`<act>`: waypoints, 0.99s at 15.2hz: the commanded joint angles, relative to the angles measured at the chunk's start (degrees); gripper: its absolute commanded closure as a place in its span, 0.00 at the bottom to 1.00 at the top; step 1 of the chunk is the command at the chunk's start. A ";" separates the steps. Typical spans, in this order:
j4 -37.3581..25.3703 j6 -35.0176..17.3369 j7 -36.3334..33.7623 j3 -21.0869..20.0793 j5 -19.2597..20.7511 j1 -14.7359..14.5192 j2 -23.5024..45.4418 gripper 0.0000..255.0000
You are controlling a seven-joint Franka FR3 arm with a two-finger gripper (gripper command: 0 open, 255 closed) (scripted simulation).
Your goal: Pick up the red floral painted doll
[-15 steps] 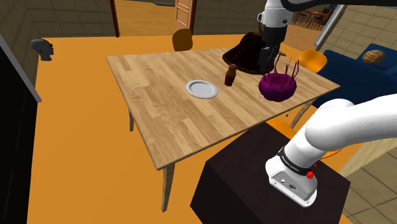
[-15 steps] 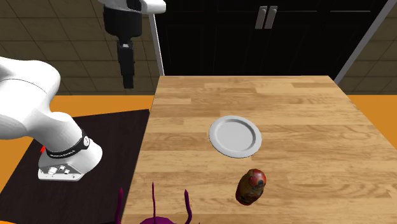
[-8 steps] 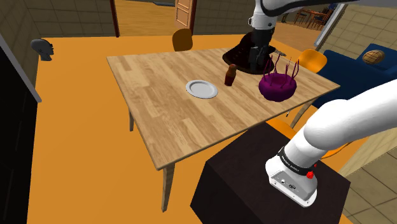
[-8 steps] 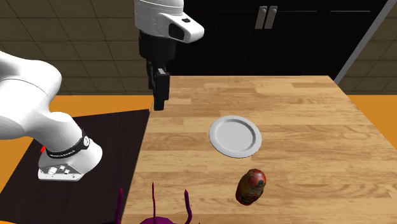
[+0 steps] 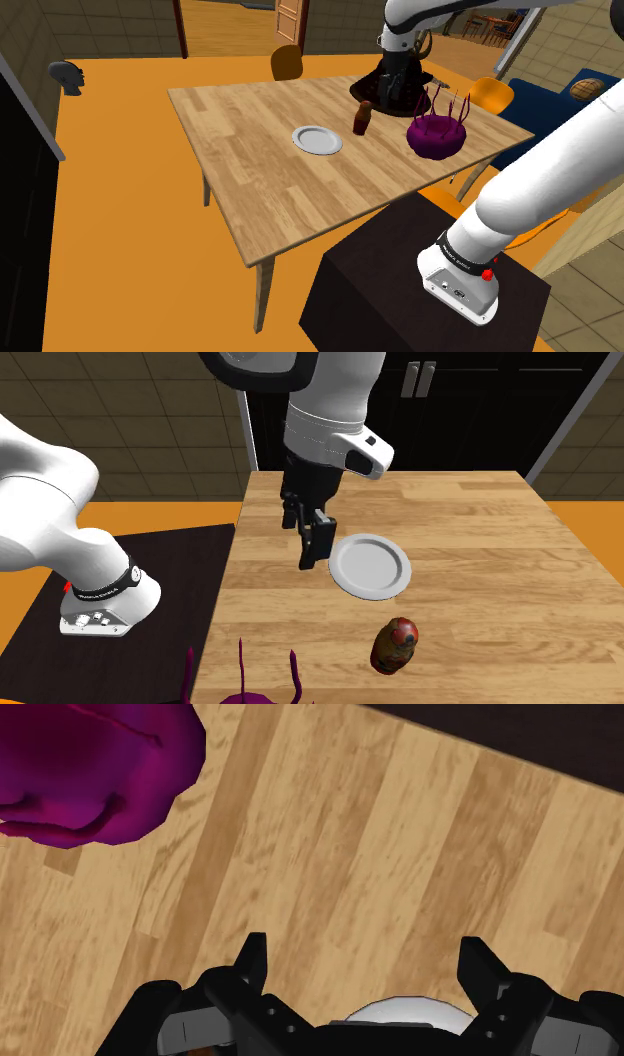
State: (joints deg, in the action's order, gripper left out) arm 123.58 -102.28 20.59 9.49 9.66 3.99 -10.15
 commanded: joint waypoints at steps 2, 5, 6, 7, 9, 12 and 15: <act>-5.30 -1.28 2.58 1.42 -0.95 0.76 6.68 0.00; -11.09 -2.11 5.24 2.57 -2.30 1.76 13.49 0.00; -13.19 -2.23 6.12 2.87 -2.83 2.16 15.79 0.00; -15.38 -2.28 6.98 3.12 -3.38 2.59 18.12 0.00; -20.04 -2.12 8.67 3.51 -4.55 3.53 22.83 0.00; -27.86 -1.22 11.03 3.79 -6.35 5.20 30.12 0.00; -36.81 0.54 13.07 3.76 -8.09 7.13 37.70 0.00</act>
State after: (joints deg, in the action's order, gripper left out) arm 89.98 -102.29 32.84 13.24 2.19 10.38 24.80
